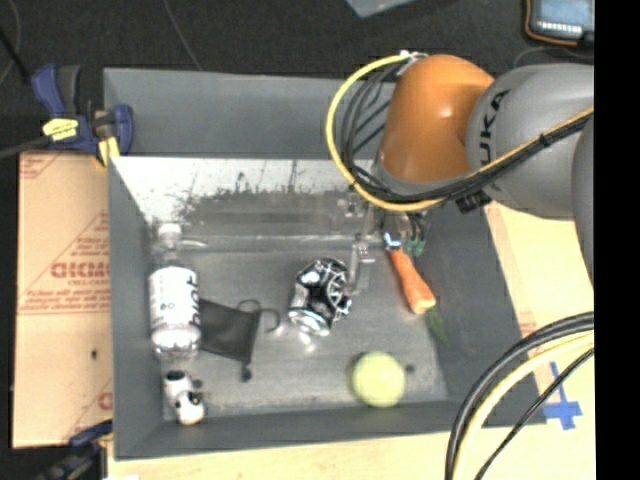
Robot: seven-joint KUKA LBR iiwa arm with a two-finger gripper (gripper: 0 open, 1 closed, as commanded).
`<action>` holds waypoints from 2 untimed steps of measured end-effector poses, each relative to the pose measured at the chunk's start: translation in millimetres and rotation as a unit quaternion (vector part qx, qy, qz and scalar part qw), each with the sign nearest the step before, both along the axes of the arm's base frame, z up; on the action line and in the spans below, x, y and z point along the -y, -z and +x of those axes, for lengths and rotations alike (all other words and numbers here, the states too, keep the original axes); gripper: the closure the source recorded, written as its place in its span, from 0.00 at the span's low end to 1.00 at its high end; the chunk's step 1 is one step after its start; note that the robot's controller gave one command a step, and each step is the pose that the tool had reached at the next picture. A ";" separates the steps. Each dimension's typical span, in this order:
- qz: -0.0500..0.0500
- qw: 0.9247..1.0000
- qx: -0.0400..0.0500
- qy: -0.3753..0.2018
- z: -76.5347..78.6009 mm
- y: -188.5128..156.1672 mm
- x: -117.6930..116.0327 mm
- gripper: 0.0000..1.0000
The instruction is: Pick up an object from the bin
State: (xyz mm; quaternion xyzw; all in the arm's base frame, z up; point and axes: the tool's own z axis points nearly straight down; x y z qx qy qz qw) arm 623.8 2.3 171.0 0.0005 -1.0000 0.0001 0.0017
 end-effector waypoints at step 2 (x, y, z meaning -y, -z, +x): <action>0.000 1.000 0.007 -0.009 -8.4 36.3 16.6 0.00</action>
Offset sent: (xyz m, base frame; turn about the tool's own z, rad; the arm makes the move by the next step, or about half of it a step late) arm -0.0277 -0.0416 -0.1010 -0.0388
